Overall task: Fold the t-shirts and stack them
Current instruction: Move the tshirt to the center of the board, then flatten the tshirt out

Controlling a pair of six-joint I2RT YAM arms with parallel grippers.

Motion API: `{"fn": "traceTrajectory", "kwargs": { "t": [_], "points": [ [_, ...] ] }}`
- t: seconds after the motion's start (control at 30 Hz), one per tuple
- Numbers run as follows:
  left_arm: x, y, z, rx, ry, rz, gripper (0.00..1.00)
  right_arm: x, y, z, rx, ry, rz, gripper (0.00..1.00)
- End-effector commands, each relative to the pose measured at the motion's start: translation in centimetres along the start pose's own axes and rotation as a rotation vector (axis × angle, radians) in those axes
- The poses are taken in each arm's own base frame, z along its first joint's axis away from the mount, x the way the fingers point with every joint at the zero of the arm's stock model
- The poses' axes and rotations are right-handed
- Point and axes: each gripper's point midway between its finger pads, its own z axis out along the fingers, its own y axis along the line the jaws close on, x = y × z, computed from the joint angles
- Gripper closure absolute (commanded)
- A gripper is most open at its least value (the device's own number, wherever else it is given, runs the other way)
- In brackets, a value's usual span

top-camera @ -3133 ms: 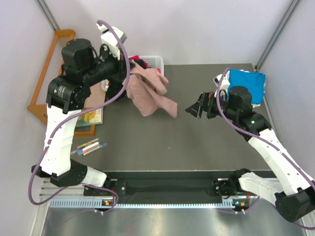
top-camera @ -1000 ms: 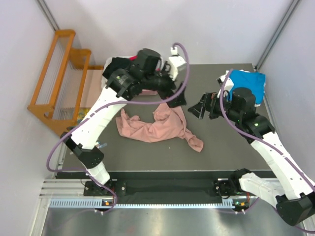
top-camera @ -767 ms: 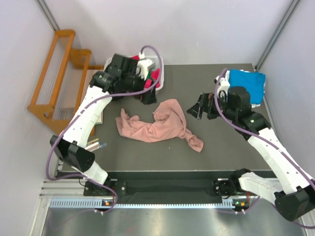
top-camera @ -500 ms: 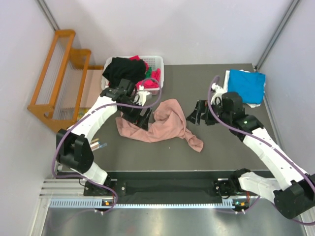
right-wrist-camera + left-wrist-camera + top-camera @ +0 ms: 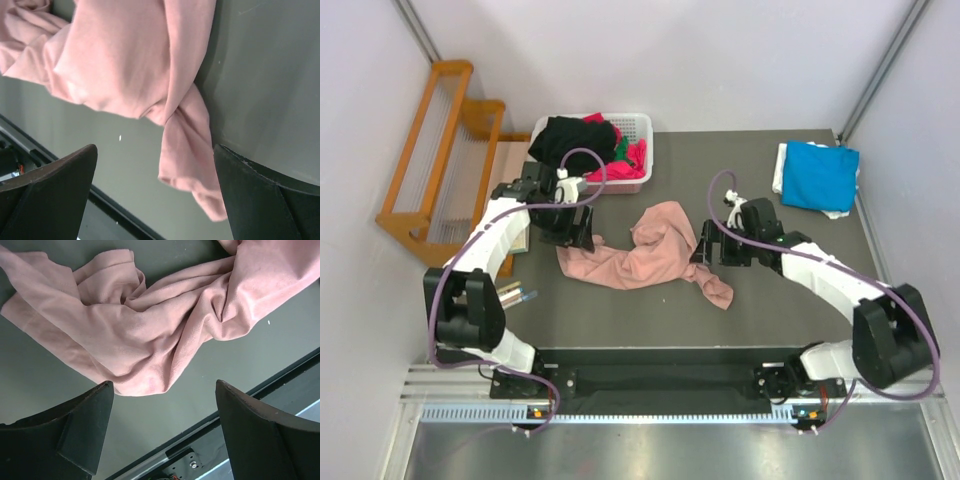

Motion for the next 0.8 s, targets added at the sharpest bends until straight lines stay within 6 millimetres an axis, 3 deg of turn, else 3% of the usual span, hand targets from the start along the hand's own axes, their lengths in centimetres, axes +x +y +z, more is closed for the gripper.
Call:
{"fn": "traceTrajectory", "kwargs": {
  "t": [0.0,0.17,0.5,0.57,0.77],
  "points": [
    [-1.3,0.1,0.5,0.016,-0.051,-0.025,0.14,-3.9,1.0,1.7,-0.043,-0.069,-0.033,0.00],
    [-1.8,0.8,1.0,0.011,-0.056,-0.045,0.13,-5.4,0.2,4.2,-0.022,-0.042,-0.025,0.02],
    [-2.5,6.3,2.0,-0.010,-0.053,-0.180,0.16,-7.0,-1.5,6.6,-0.003,-0.040,0.005,0.21],
    [-2.7,6.4,2.2,-0.007,-0.054,-0.181,0.17,-7.2,-1.9,6.7,-0.001,-0.041,0.016,0.27],
    [-3.4,6.6,2.7,0.007,-0.056,-0.192,0.18,-7.3,-2.3,7.1,-0.016,-0.041,0.043,0.32]
  ]
}}
